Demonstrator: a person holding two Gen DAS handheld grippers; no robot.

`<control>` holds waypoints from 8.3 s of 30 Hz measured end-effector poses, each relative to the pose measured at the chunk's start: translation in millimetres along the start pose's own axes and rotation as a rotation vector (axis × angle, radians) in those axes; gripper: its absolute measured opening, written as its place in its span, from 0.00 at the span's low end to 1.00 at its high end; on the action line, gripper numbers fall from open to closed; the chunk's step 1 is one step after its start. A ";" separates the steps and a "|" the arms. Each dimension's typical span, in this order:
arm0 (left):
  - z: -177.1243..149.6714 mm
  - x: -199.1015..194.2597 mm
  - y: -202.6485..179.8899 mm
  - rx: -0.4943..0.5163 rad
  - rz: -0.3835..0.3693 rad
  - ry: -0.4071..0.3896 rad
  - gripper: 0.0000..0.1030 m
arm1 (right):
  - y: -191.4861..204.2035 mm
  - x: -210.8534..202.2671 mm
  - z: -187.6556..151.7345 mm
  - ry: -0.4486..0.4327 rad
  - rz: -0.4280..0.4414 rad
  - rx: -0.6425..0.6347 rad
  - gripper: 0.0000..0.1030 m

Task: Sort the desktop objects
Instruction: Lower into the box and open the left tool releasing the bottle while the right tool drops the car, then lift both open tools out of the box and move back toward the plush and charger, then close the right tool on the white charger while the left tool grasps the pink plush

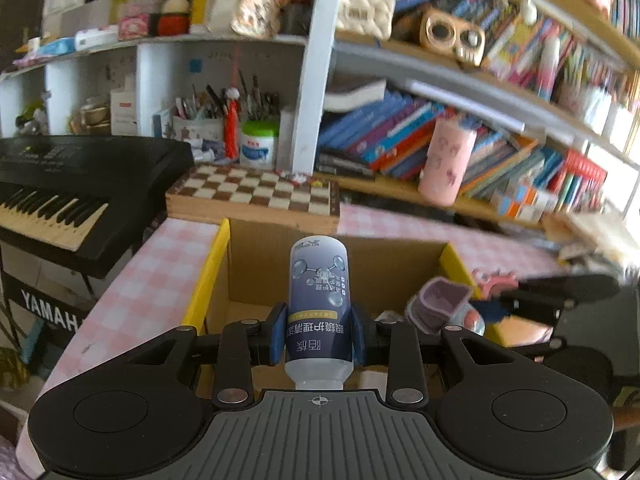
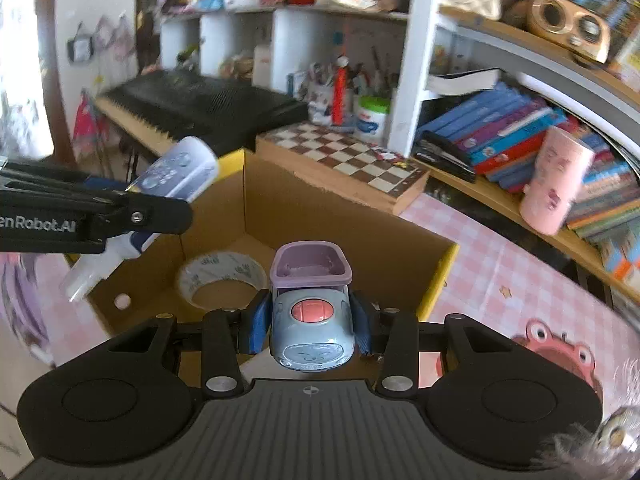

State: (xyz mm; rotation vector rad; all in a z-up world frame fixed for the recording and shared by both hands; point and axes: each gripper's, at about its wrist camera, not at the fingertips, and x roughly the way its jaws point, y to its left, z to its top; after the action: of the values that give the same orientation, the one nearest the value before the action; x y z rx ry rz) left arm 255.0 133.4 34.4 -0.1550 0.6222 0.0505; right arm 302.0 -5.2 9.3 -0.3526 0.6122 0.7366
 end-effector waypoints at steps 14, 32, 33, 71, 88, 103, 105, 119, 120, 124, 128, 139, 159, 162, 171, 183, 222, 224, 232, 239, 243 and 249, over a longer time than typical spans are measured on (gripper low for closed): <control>-30.5 59.1 -12.5 0.117 0.020 0.230 0.30 | 7.7 67.1 2.1 0.194 0.022 -0.360 0.38; -29.8 56.5 -15.8 0.142 -0.014 0.204 0.40 | 28.5 80.6 -5.1 0.256 0.048 -0.632 0.41; -28.0 53.9 -15.8 0.137 -0.018 0.191 0.41 | 27.9 79.6 -4.5 0.247 0.045 -0.622 0.44; -65.5 -120.2 -3.1 0.056 -0.008 -0.086 0.79 | 42.6 -118.5 -57.2 -0.165 -0.301 0.121 0.49; -112.6 -150.1 -3.2 0.067 -0.001 -0.018 0.85 | 90.7 -161.5 -115.8 -0.137 -0.365 0.266 0.55; -143.7 -165.6 -22.2 0.127 -0.029 0.005 0.86 | 120.5 -173.1 -149.2 -0.104 -0.374 0.342 0.62; -145.4 -166.2 -22.9 0.128 -0.032 0.010 0.86 | 122.9 -173.0 -151.7 -0.093 -0.371 0.343 0.62; -155.2 -161.3 -27.9 0.128 -0.068 0.053 0.87 | 132.0 -176.5 -162.3 -0.039 -0.370 0.342 0.70; -155.6 -160.4 -30.2 0.135 -0.078 0.055 0.87 | 132.3 -177.1 -163.1 -0.036 -0.373 0.340 0.70; -156.9 -156.3 -37.9 0.157 -0.108 0.065 0.87 | 131.9 -178.9 -167.5 -0.019 -0.392 0.344 0.71; -155.2 -152.2 -46.6 0.178 -0.133 0.068 0.87 | 126.8 -182.5 -173.0 -0.005 -0.423 0.368 0.74; -149.9 -137.9 -75.7 0.258 -0.197 0.073 0.87 | 108.8 -191.8 -184.3 -0.001 -0.486 0.436 0.77; -134.0 -90.8 -140.9 0.321 -0.265 0.116 0.87 | 42.8 -193.6 -201.0 0.047 -0.544 0.479 0.79; -131.2 -84.0 -154.5 0.338 -0.275 0.116 0.87 | 27.9 -194.8 -204.1 0.050 -0.553 0.497 0.79; -121.9 -58.2 -188.5 0.333 -0.271 0.131 0.87 | -20.0 -192.0 -209.6 0.076 -0.550 0.514 0.79; -111.2 -29.6 -223.7 0.269 -0.193 0.139 0.87 | -83.2 -177.2 -208.6 0.092 -0.478 0.455 0.79; -73.4 15.0 -259.2 0.195 0.010 0.120 0.87 | -196.3 -100.3 -192.2 0.059 -0.233 0.378 0.71; -70.3 15.0 -259.6 0.195 0.021 0.115 0.87 | -199.5 -89.8 -187.9 0.066 -0.216 0.368 0.71; -63.0 13.7 -261.5 0.213 0.055 0.117 0.87 | -201.4 -49.3 -173.5 0.088 -0.142 0.329 0.58; -58.8 18.0 -261.9 0.239 0.063 0.141 0.87 | -203.9 -26.1 -174.6 0.100 -0.127 0.328 0.44; -54.9 28.4 -265.1 0.255 0.044 0.149 0.87 | -201.3 -30.6 -178.7 0.090 -0.134 0.304 0.39; -47.7 52.4 -277.4 0.276 -0.006 0.152 0.87 | -210.0 -48.8 -187.6 0.076 -0.179 0.346 0.39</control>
State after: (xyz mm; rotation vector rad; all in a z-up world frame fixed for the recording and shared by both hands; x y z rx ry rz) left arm 296.0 -148.0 1.5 0.1073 0.7737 -0.0540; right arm 350.1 -270.2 -86.2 -0.1129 0.7555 0.4363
